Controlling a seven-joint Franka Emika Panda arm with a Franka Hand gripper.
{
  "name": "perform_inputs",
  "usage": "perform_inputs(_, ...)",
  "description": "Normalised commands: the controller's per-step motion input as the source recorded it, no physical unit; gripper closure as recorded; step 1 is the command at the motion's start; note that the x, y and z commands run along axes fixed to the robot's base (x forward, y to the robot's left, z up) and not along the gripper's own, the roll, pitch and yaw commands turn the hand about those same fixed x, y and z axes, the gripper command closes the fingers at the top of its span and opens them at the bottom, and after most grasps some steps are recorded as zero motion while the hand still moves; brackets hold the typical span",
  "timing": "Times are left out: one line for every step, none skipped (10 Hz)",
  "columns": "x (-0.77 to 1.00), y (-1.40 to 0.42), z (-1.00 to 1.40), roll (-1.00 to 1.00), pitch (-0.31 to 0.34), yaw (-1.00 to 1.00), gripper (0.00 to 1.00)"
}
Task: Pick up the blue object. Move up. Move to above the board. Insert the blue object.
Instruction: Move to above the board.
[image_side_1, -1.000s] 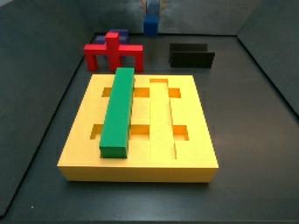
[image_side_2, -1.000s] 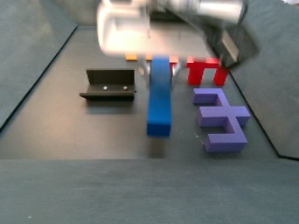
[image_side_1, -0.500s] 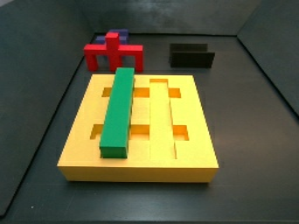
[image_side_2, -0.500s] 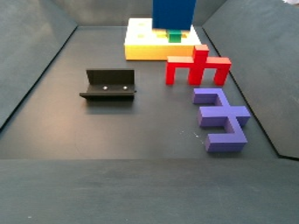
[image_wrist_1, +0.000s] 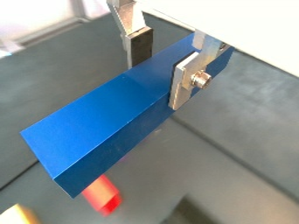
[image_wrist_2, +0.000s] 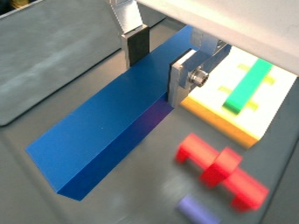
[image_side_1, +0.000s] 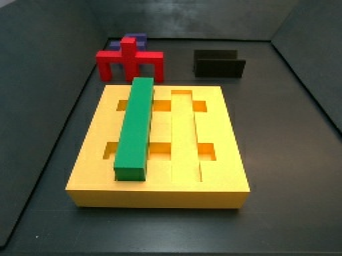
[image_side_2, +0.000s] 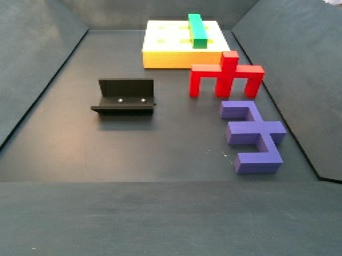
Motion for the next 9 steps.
perform_inputs(-0.07, -1.40, 0.16, -0.02, 0.133, 0.06, 1.00)
perform_inputs(-0.06, -1.40, 0.17, -0.01, 0.101, 0.05, 1.00)
perform_inputs(-0.06, -1.40, 0.17, 0.00, 0.060, 0.03, 1.00)
perform_inputs(-0.06, -1.40, 0.18, -0.02, 0.053, 0.01, 1.00)
perform_inputs(-0.05, -1.40, 0.19, 0.02, 0.057, 0.01, 1.00)
perform_inputs(-0.04, -1.40, 0.20, 0.00, 0.070, 0.02, 1.00)
perform_inputs(-0.02, -1.40, 0.21, 0.00, 0.098, 0.01, 1.00)
perform_inputs(0.02, -1.40, 0.22, 0.02, 0.126, 0.01, 1.00)
perform_inputs(0.05, -0.67, 0.11, 0.02, 0.155, 0.01, 1.00)
